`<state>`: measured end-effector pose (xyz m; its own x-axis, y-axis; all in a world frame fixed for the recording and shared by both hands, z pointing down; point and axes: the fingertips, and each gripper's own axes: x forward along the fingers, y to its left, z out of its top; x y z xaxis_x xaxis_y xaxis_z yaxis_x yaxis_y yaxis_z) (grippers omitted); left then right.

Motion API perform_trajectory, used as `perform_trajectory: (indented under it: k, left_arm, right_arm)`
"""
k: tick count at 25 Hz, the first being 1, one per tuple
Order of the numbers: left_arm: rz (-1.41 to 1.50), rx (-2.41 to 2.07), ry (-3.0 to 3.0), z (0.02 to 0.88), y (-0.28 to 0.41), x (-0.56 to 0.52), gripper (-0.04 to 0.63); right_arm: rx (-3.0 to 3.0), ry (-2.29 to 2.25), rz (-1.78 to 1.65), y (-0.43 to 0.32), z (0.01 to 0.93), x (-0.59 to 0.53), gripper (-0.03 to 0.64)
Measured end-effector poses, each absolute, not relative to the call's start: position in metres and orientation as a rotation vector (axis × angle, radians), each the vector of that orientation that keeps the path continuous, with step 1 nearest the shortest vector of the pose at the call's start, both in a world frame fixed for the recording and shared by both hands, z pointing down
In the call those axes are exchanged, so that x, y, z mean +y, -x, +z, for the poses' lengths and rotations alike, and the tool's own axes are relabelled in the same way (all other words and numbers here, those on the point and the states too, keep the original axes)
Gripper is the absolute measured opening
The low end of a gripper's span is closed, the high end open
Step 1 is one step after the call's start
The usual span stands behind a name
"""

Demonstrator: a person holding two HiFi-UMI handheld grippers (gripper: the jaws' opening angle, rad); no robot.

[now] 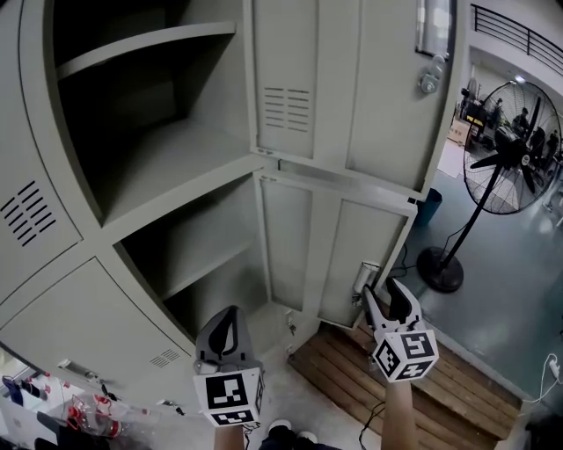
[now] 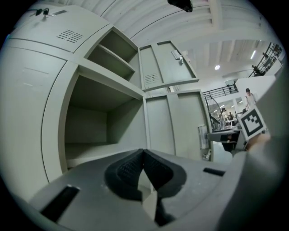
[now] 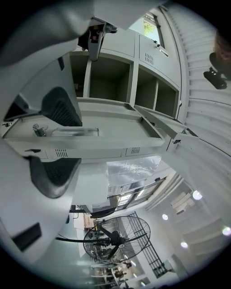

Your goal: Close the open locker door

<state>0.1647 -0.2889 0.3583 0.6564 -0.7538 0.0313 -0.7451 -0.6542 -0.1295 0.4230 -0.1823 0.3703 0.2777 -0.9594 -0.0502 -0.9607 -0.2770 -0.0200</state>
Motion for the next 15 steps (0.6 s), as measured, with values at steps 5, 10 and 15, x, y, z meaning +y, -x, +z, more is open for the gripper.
perform_trajectory:
  k: [5, 10, 15]
  left_arm:
    - [-0.123, 1.251, 2.768, 0.3583, -0.1652, -0.2913, 0.002]
    - [-0.13, 1.243, 2.77, 0.36, -0.1651, -0.29, 0.002]
    - [-0.132, 1.244, 2.772, 0.3607, -0.1639, -0.2882, 0.002]
  right_arm:
    - [1.86, 2.472, 0.033, -0.4248, 0.373, -0.188, 0.229]
    - [1.867, 2.464, 0.043, -0.4229, 0.3728, -0.1894, 0.151]
    - [1.874, 2.466, 0.049, -0.4187, 0.3723, -0.1872, 0.137]
